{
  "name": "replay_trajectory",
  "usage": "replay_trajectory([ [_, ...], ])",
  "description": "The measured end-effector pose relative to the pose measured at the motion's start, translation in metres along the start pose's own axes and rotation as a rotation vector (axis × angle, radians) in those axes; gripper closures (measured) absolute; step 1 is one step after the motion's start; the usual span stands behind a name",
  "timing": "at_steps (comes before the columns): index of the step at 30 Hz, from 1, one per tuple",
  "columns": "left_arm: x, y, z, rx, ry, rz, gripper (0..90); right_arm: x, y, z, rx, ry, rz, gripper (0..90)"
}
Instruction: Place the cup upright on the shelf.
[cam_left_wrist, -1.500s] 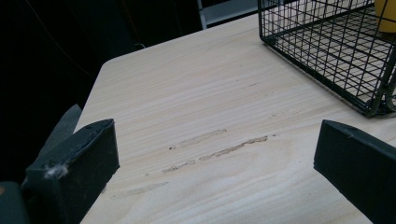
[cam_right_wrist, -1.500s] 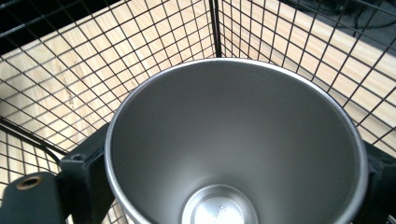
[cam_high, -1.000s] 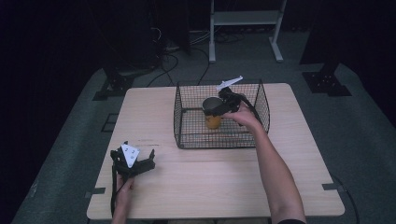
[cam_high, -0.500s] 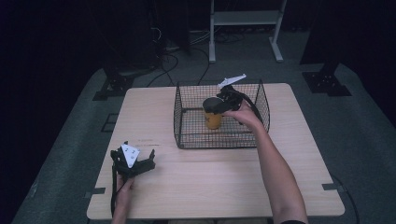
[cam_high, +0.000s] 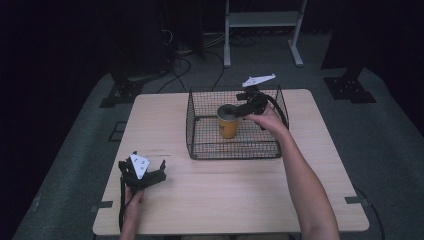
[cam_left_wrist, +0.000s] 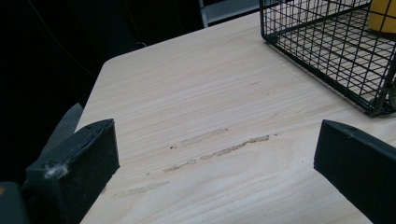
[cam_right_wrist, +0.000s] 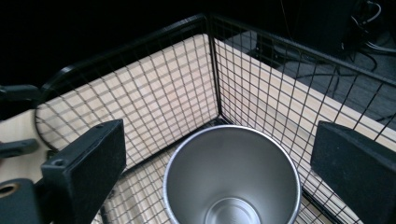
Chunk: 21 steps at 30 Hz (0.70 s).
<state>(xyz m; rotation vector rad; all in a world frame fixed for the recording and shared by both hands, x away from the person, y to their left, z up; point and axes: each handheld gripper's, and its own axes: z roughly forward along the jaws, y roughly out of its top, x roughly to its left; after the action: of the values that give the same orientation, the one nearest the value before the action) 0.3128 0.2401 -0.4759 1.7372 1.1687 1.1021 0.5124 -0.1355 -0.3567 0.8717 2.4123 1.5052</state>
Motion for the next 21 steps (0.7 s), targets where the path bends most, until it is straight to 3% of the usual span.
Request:
replay_trajectory([
  [7, 0.0, 0.0, -0.001, -0.006, -0.006, -0.002, 0.0, 0.01, -0.003, -0.022, -0.07, 0.039, 0.015, 4.7],
  [12, 0.0, 0.0, -0.001, -0.007, -0.006, -0.001, 0.0, 0.015, -0.012, -0.034, -0.06, 0.028, 0.001, 4.7],
  [21, 0.0, 0.0, 0.0, -0.004, -0.005, 0.001, 0.0, 0.011, -0.02, -0.053, -0.045, 0.033, 0.023, 5.5],
])
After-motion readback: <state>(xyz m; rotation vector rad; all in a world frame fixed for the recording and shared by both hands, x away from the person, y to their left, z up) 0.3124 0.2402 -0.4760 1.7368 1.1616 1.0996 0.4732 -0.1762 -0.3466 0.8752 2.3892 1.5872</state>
